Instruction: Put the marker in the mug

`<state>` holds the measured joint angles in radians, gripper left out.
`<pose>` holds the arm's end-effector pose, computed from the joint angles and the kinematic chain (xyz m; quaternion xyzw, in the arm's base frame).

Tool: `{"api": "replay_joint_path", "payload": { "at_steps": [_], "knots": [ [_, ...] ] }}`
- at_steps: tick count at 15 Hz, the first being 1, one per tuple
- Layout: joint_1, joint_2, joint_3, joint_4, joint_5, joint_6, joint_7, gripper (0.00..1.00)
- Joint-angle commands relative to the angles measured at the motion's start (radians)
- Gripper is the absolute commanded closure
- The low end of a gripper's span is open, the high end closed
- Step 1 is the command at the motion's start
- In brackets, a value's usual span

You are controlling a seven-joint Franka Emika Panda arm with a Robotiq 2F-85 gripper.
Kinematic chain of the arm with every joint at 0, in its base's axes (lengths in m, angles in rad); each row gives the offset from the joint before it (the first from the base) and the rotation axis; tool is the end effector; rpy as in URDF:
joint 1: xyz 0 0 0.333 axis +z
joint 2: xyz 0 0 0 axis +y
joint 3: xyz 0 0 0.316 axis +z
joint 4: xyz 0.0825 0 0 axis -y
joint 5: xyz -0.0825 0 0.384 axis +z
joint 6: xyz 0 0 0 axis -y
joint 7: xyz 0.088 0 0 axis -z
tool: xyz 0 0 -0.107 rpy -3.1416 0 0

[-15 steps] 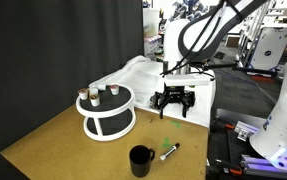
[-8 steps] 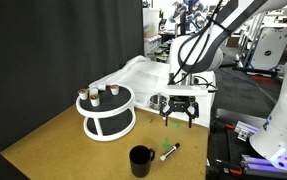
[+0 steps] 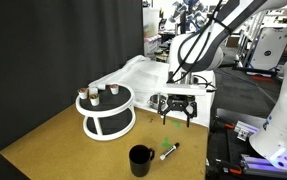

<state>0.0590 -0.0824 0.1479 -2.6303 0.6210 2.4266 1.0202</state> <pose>0.4053 0.0862 0.2657 -0.7777 0.5996 0.1500 0.1146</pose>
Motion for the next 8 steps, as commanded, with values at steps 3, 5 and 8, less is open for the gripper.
{"api": "replay_joint_path", "payload": {
  "at_steps": [3,5,8],
  "knots": [
    [0.055,0.085,0.006,-0.022,0.217,0.274,0.059,0.0],
    [0.067,0.122,0.007,-0.033,0.302,0.357,0.059,0.0],
    [0.069,0.168,0.017,-0.043,0.39,0.436,0.059,0.0]
  ]
}}
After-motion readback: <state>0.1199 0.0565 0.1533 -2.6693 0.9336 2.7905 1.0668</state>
